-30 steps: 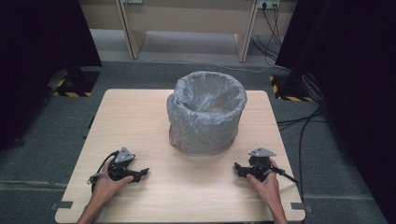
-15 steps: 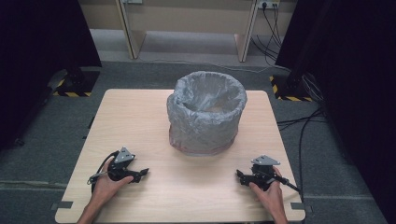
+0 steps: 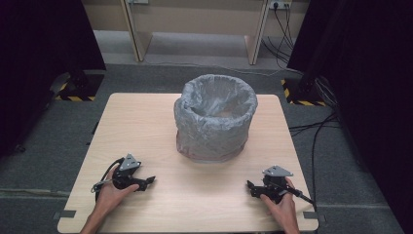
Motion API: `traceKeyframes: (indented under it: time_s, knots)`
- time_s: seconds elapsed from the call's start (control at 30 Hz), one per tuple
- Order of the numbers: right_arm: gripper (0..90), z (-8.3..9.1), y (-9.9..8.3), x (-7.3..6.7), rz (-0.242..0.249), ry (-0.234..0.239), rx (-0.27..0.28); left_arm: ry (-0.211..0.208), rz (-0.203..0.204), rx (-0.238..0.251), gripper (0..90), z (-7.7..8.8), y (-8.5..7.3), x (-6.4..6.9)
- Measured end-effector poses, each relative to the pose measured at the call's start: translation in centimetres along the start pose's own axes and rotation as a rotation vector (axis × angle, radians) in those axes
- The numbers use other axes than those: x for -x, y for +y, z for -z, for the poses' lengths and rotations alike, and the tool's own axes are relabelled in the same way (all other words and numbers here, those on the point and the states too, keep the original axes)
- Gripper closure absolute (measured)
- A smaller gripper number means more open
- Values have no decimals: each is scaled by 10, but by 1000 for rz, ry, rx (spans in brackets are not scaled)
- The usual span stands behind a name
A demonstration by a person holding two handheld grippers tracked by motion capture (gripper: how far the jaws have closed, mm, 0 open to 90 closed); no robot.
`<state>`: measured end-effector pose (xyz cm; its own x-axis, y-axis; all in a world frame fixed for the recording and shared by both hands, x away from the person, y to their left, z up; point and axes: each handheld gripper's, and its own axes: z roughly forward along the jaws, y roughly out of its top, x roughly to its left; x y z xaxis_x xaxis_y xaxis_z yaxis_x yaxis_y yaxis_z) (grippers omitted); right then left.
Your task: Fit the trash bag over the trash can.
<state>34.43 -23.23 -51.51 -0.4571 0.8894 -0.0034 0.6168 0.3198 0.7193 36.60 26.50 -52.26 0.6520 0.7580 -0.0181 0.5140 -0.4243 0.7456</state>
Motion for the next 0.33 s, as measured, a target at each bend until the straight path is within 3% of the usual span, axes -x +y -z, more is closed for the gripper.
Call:
traceKeyframes:
  time_s: [0.33]
  knots:
    - [127,0,0,0,6,7,-5,-1,1,1,139,0,0,0]
